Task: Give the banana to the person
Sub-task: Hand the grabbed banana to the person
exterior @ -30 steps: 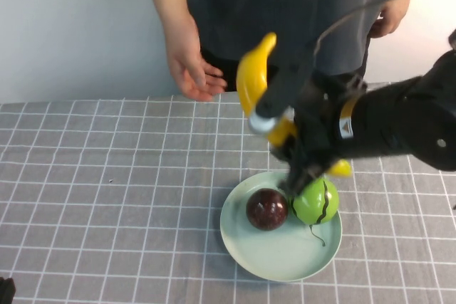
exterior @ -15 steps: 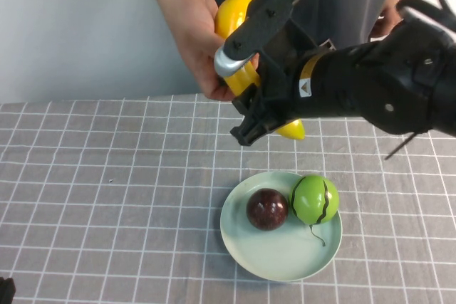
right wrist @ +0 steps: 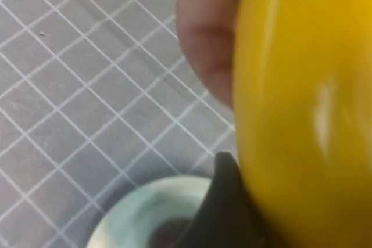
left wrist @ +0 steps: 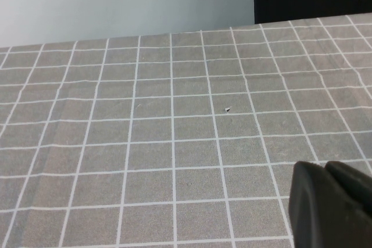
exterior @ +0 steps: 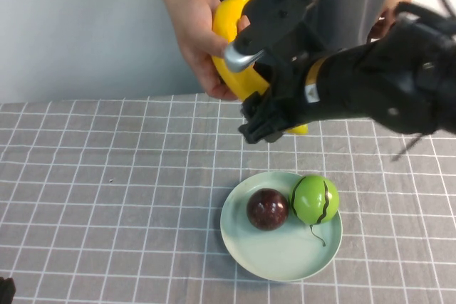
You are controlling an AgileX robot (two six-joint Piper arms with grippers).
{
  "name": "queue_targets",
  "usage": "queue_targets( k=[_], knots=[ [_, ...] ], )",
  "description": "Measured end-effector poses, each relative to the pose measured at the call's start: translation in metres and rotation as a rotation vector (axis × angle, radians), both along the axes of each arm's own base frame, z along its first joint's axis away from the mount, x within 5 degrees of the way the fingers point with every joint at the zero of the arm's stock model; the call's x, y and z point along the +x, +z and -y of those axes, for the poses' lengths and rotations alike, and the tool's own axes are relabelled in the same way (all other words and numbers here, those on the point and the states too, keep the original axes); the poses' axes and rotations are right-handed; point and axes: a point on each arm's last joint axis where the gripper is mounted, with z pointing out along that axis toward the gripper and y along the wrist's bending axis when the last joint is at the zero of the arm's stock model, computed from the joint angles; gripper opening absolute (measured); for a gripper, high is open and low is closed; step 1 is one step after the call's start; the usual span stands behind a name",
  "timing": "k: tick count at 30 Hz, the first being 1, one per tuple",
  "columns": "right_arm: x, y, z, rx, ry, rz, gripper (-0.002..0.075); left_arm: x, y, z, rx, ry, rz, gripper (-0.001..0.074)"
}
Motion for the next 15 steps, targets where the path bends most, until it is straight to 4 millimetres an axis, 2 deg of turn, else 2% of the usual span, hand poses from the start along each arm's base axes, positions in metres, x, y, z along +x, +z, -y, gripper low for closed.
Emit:
queue_targets(
  k=[4,9,10,15],
  knots=[
    [-0.024,0.019,0.028,-0.064,-0.071,-0.075,0.0277,0.000,0.000,0.000,0.000,0.000,0.000,-0.0005],
    [-0.059,0.034,0.063,-0.098,-0.122,-0.134,0.0020,0.000,0.000,0.000,0.000,0.000,0.000,-0.0005],
    [-0.065,0.036,0.068,-0.084,-0.124,-0.134,-0.0008,0.000,0.000,0.000,0.000,0.000,0.000,-0.0005],
    [-0.104,0.043,0.101,0.032,-0.169,-0.130,-0.0006,0.000,0.000,0.000,0.000,0.000,0.000,-0.0005]
  ],
)
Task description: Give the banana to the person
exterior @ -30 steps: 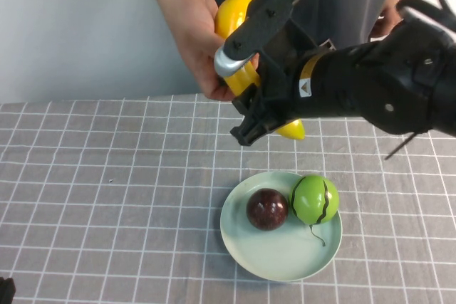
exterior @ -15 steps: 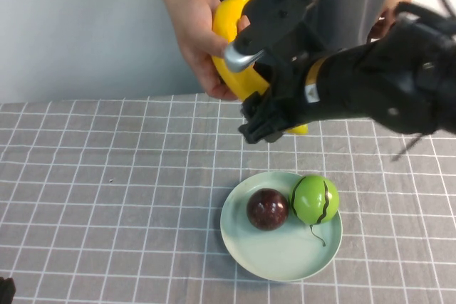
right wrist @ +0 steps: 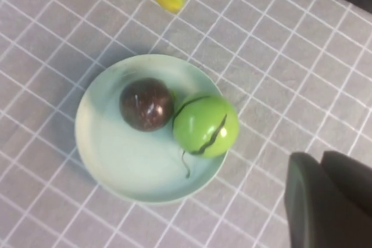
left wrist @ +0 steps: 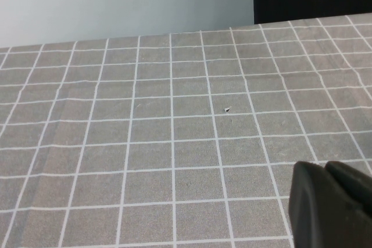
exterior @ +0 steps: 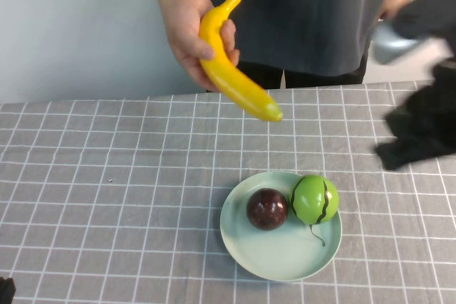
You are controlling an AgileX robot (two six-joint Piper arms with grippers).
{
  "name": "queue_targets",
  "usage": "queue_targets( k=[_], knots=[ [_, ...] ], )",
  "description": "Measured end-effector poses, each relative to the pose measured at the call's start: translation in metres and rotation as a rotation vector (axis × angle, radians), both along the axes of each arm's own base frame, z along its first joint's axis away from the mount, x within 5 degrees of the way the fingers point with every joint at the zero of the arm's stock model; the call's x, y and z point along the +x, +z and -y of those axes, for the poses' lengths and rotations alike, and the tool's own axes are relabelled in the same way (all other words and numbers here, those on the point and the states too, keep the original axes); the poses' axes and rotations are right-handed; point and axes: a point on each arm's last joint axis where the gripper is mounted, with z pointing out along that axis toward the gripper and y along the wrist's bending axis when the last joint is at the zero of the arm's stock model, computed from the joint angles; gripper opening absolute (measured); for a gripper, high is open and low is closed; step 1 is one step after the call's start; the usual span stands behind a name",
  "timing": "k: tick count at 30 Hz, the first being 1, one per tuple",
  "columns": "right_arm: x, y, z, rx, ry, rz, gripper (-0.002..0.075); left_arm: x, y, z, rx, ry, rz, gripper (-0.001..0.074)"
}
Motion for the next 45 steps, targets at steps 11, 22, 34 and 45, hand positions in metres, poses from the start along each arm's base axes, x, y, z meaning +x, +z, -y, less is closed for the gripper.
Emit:
queue_targets(
  k=[11,22,34,45],
  knots=[
    [-0.040,0.009,0.043,-0.034,-0.040,0.031,-0.0006,0.000,0.000,0.000,0.000,0.000,0.000,-0.0005],
    [-0.043,-0.080,0.077,0.109,-0.174,0.242,-0.0006,0.000,0.000,0.000,0.000,0.000,0.000,-0.0005],
    [-0.101,-0.196,0.114,0.227,-0.340,0.659,-0.0006,0.000,0.000,0.000,0.000,0.000,0.000,-0.0005],
    [-0.110,-0.208,0.120,0.292,-0.442,0.599,-0.0006,0.000,0.000,0.000,0.000,0.000,0.000,-0.0005]
  ],
)
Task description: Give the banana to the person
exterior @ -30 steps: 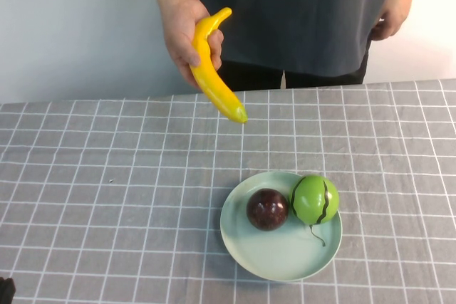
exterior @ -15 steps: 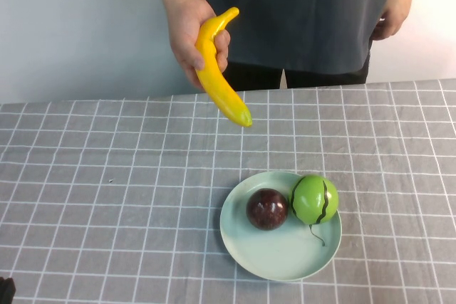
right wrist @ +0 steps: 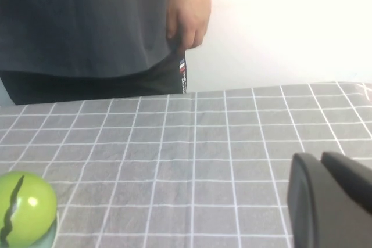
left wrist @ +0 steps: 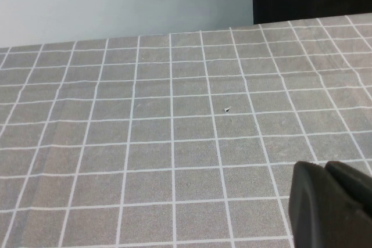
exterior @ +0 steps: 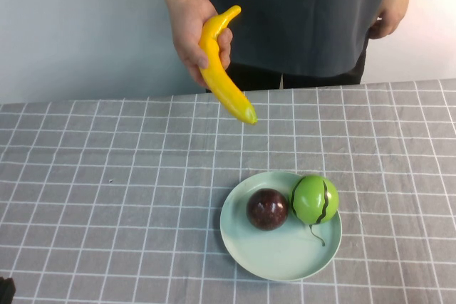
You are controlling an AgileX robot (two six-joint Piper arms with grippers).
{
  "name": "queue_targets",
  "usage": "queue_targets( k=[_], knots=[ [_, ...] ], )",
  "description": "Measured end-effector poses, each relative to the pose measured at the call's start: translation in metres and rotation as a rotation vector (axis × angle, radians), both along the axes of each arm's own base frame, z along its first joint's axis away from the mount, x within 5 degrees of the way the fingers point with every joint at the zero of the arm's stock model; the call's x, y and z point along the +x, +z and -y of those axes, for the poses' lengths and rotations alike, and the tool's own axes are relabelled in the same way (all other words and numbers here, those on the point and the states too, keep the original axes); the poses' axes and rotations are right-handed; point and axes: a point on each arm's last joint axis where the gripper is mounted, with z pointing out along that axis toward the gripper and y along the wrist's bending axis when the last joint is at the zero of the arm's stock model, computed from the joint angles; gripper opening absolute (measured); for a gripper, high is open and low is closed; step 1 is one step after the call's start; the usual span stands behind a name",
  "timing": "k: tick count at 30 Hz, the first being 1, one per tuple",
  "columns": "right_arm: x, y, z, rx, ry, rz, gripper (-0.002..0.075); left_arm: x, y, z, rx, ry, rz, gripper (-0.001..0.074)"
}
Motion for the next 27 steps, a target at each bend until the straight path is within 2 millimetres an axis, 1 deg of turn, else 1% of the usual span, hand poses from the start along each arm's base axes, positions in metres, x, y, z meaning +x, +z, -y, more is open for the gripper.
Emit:
queue_targets(
  k=[5,7,9,14,27],
  knots=[
    [0.000,-0.001,0.000,-0.038,0.001,-0.006,-0.0006,0.000,0.000,0.000,0.000,0.000,0.000,-0.0005],
    [0.000,-0.004,-0.002,-0.054,0.021,-0.038,-0.0006,0.000,0.000,0.000,0.000,0.000,0.000,-0.0005],
    [-0.001,-0.008,-0.005,-0.132,0.063,-0.085,-0.0006,0.000,0.000,0.000,0.000,0.000,0.000,-0.0005],
    [-0.003,-0.018,-0.006,-0.175,0.093,-0.192,-0.0006,0.000,0.000,0.000,0.000,0.000,0.000,-0.0005],
    [-0.003,-0.018,-0.006,-0.181,0.092,-0.190,-0.0006,0.000,0.000,0.000,0.000,0.000,0.000,-0.0005]
  ],
)
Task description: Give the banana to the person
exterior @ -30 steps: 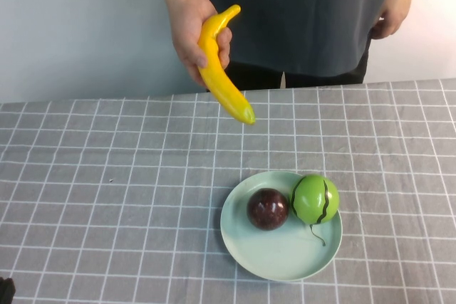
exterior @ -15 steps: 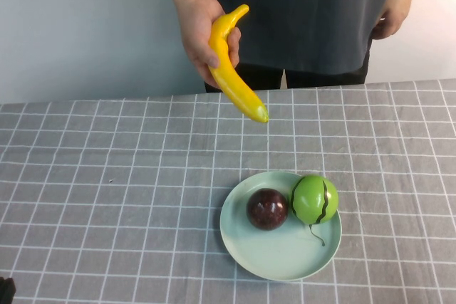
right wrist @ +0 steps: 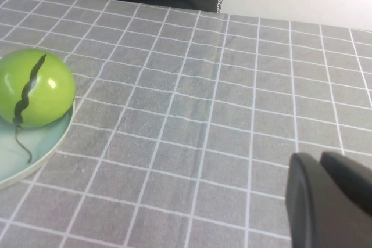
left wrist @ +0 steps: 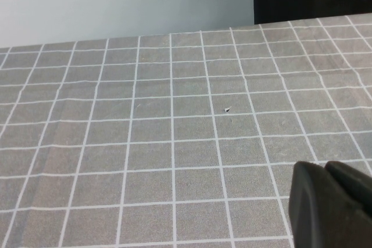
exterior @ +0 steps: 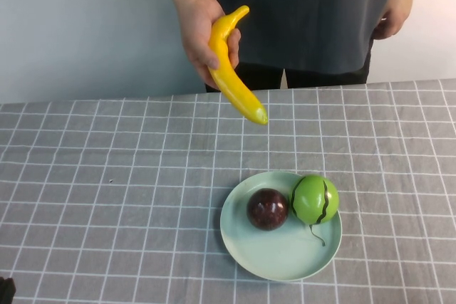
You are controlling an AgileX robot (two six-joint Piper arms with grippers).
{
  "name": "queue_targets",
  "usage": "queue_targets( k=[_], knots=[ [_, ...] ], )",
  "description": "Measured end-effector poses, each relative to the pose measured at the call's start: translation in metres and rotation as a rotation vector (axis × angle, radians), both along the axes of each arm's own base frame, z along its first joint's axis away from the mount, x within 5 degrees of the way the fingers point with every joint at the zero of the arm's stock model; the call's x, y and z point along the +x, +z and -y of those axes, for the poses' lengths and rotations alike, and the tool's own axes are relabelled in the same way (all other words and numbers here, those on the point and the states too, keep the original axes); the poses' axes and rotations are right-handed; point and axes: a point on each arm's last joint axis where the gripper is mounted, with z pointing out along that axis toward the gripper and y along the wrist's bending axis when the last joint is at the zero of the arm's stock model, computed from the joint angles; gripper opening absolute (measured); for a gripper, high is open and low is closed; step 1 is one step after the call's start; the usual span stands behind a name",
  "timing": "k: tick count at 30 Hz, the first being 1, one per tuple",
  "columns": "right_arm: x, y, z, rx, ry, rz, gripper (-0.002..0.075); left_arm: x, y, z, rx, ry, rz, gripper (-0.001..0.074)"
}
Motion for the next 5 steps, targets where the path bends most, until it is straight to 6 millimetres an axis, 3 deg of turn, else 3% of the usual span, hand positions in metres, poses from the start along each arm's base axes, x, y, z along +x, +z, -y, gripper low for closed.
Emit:
queue_targets(
  k=[5],
  knots=[
    [0.0000,0.0000,0.0000,0.000,0.000,0.000,-0.0006,0.0000,0.0000,0.0000,0.000,0.000,0.000,-0.0005]
  ],
)
